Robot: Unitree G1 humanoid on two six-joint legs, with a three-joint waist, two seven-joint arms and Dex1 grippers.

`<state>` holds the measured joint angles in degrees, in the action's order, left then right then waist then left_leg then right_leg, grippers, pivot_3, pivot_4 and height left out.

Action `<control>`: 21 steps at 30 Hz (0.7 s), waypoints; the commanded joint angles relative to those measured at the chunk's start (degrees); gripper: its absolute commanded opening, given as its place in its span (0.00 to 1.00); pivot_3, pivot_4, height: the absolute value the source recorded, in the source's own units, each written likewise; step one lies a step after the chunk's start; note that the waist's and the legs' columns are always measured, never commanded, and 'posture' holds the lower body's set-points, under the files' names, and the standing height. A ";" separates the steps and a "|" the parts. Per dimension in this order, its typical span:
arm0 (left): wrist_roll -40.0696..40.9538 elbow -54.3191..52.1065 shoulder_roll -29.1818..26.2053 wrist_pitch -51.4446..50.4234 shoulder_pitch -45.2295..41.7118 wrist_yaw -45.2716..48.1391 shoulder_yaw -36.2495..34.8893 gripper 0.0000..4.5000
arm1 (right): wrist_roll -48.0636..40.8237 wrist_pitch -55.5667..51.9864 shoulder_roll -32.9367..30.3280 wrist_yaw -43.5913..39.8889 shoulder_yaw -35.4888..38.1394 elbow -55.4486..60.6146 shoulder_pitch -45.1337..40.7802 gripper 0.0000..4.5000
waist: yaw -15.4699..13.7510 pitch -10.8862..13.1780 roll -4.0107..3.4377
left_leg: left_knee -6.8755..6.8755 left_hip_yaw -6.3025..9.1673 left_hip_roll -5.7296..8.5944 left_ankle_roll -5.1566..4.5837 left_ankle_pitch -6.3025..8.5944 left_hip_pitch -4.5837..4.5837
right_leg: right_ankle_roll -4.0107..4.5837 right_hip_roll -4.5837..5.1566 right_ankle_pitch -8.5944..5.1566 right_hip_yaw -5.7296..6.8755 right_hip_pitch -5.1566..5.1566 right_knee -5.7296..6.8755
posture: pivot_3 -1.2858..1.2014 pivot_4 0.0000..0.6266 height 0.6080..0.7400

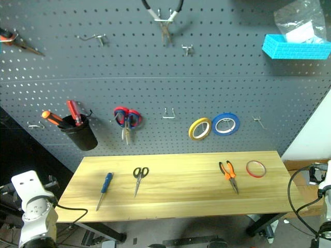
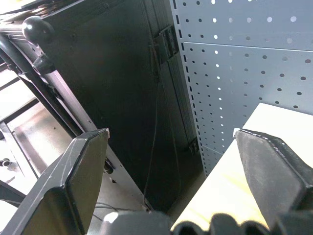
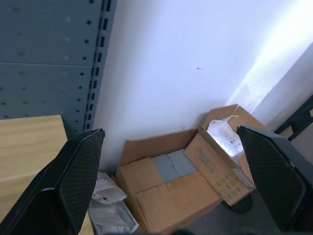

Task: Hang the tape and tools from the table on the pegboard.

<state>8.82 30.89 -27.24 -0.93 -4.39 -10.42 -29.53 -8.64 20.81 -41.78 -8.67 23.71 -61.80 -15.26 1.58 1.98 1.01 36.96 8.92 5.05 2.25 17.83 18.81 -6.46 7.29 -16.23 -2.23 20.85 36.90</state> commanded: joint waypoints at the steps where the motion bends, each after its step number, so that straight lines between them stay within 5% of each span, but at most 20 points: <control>1: -1.67 -1.93 -1.28 3.27 -0.48 -0.87 -0.25 0.97 | -0.94 1.48 -1.24 -0.13 1.22 0.66 -1.16 1.00 | 0.03 0.01 0.02 | 0.00 -0.01 0.00 0.00 0.00 0.00 | 0.00 0.00 0.00 -0.01 0.00 0.00 | 0.52 0.02 1.00; 19: -0.93 -2.85 0.42 3.08 1.92 -3.64 -1.85 0.97 | 0.42 1.75 -1.81 -2.13 -0.42 1.06 -1.58 1.00 | 0.05 0.13 0.13 | 0.00 -0.02 0.00 -0.01 0.01 0.01 | 0.00 0.00 0.00 -0.02 -0.01 0.00 | 0.53 0.03 1.00; 21: -1.12 -2.94 0.50 3.09 1.84 -3.53 -1.63 0.97 | 0.82 1.67 -1.97 -1.70 -0.44 1.00 -1.55 1.00 | 0.64 0.31 0.13 | 0.04 0.59 0.34 -0.07 -0.01 0.18 | -0.10 0.53 -0.10 1.00 -0.72 -0.21 | 0.53 0.03 1.00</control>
<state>7.93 30.36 -26.06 1.31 -2.23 -14.10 -30.74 -7.86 21.00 -42.09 -10.97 23.10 -62.04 -15.79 2.22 2.28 1.14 37.00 9.90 5.58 2.10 17.77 19.01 -6.68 8.17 -16.46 -0.53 19.64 36.57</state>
